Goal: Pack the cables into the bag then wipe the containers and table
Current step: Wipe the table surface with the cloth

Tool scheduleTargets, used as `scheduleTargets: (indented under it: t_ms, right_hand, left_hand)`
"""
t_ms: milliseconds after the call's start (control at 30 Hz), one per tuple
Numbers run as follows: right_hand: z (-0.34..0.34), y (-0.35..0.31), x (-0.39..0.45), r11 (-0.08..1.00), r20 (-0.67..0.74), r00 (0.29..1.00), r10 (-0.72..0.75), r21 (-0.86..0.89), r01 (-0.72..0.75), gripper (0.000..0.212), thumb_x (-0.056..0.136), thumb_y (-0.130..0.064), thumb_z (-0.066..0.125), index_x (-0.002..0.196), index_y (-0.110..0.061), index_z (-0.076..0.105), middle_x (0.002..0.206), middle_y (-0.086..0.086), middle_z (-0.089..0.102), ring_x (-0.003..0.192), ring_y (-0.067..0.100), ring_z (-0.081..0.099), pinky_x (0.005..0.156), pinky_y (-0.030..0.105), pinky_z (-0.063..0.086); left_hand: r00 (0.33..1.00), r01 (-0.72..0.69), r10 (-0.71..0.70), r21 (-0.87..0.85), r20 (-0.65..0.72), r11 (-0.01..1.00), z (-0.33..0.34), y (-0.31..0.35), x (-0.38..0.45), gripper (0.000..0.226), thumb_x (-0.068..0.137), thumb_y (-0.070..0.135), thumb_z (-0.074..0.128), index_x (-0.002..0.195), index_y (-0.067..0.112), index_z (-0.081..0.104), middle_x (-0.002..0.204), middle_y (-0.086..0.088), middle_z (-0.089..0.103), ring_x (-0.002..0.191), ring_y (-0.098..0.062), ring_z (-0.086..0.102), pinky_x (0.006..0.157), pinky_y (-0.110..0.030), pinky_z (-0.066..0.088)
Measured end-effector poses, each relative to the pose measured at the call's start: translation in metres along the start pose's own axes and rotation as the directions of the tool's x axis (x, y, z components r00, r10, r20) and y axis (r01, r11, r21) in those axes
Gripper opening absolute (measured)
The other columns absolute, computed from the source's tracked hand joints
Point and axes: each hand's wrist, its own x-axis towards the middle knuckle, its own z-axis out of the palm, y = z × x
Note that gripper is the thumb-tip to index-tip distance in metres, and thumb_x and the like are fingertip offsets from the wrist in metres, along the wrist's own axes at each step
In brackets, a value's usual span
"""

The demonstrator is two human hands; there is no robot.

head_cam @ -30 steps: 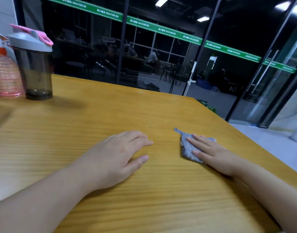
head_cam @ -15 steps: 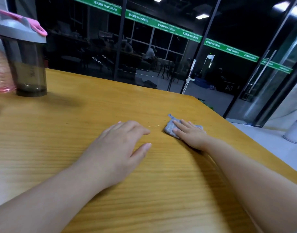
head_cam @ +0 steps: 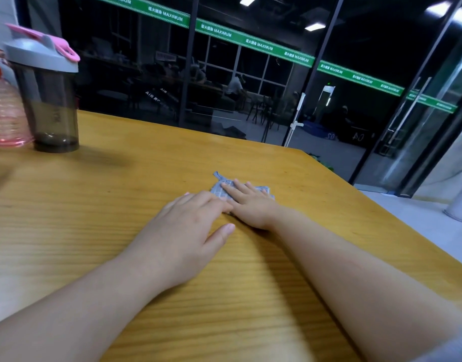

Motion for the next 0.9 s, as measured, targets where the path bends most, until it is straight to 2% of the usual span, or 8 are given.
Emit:
scheduleTargets:
  t_ms: [167, 267, 333, 500, 600, 733, 833, 900]
  right_hand:
    - [0.004, -0.016, -0.013, 0.994, 0.023, 0.996, -0.087, -0.061, 0.088, 0.058, 0.097, -0.055, 0.023, 0.150, -0.041, 0.002, 0.160, -0.005, -0.009, 0.147, 0.020, -0.011, 0.117, 0.046, -0.004]
    - [0.008, -0.024, -0.031, 0.985, 0.007, 0.987, -0.160, -0.069, 0.160, 0.057, 0.099, -0.051, 0.024, 0.151, -0.036, 0.006, 0.160, -0.004, -0.006, 0.147, 0.019, -0.009, 0.117, 0.044, -0.005]
    - [0.010, -0.025, -0.048, 0.980, -0.009, 0.980, -0.199, -0.025, 0.199, 0.055, 0.099, -0.049, 0.024, 0.151, -0.038, 0.009, 0.160, -0.007, -0.003, 0.147, 0.017, -0.007, 0.117, 0.043, -0.005]
    - [0.010, -0.010, -0.098, 0.973, 0.019, 0.973, -0.230, 0.001, 0.230, 0.059, 0.095, -0.059, 0.026, 0.149, -0.044, 0.006, 0.159, -0.014, -0.008, 0.145, 0.007, -0.012, 0.118, 0.038, -0.007]
    - [0.010, 0.013, -0.131, 0.980, 0.051, 0.979, -0.200, 0.002, 0.200, 0.058, 0.092, -0.064, 0.026, 0.144, -0.054, 0.002, 0.157, -0.021, -0.011, 0.142, -0.001, -0.017, 0.117, 0.033, -0.010]
    - [0.005, 0.051, -0.163, 0.996, 0.073, 0.994, -0.086, 0.031, 0.084, 0.059, 0.080, -0.074, 0.017, 0.136, -0.066, 0.001, 0.150, -0.034, -0.014, 0.137, -0.011, -0.021, 0.116, 0.028, -0.012]
    - [0.003, 0.088, -0.177, 0.996, 0.045, 0.997, 0.055, 0.061, -0.058, 0.054, 0.080, -0.074, 0.018, 0.131, -0.069, 0.003, 0.149, -0.035, -0.011, 0.138, -0.009, -0.017, 0.116, 0.027, -0.011]
    - [0.001, 0.114, -0.182, 0.986, 0.026, 0.988, 0.150, 0.073, -0.151, 0.061, 0.073, -0.084, 0.010, 0.131, -0.068, 0.003, 0.150, -0.032, -0.008, 0.140, -0.006, -0.013, 0.117, 0.030, -0.007]
  left_hand:
    - [0.999, -0.046, 0.046, 0.005, -0.029, 0.999, 0.000, 0.000, 0.001, 0.062, 0.080, 0.058, 0.012, 0.122, 0.034, 0.050, 0.120, 0.021, 0.048, 0.116, -0.002, 0.044, 0.107, -0.019, 0.016]
    - [0.996, -0.061, 0.060, -0.012, -0.060, 0.998, -0.001, 0.000, 0.000, 0.054, 0.083, 0.055, 0.019, 0.117, 0.033, 0.055, 0.116, 0.019, 0.052, 0.111, -0.003, 0.046, 0.098, -0.016, 0.023]
    - [0.992, -0.083, 0.080, -0.026, -0.096, 0.996, -0.002, 0.000, -0.002, 0.046, 0.086, 0.051, 0.025, 0.114, 0.032, 0.056, 0.114, 0.016, 0.055, 0.108, -0.002, 0.045, 0.093, -0.020, 0.030]
    - [0.990, -0.116, 0.112, -0.041, -0.088, 0.992, -0.002, -0.001, -0.005, 0.045, 0.087, 0.052, 0.028, 0.116, 0.032, 0.056, 0.115, 0.019, 0.051, 0.109, 0.003, 0.043, 0.089, -0.023, 0.037]
    - [0.984, -0.163, 0.160, -0.036, -0.073, 0.986, 0.000, -0.002, -0.004, 0.046, 0.088, 0.051, 0.030, 0.115, 0.027, 0.058, 0.115, 0.013, 0.055, 0.108, -0.002, 0.047, 0.090, -0.020, 0.037]
    - [0.981, -0.189, 0.186, -0.047, -0.050, 0.981, 0.002, -0.002, -0.005, 0.045, 0.088, 0.051, 0.032, 0.116, 0.025, 0.057, 0.115, 0.013, 0.056, 0.106, 0.001, 0.045, 0.090, -0.012, 0.030]
    - [0.978, -0.210, 0.208, -0.051, -0.032, 0.976, 0.004, -0.001, -0.006, 0.051, 0.089, 0.059, 0.026, 0.118, 0.028, 0.054, 0.116, 0.017, 0.052, 0.107, 0.004, 0.043, 0.090, -0.011, 0.028]
    - [0.976, -0.217, 0.216, -0.041, -0.023, 0.975, 0.004, 0.001, -0.007, 0.054, 0.089, 0.061, 0.020, 0.120, 0.031, 0.053, 0.117, 0.020, 0.049, 0.108, 0.006, 0.042, 0.089, -0.010, 0.031]
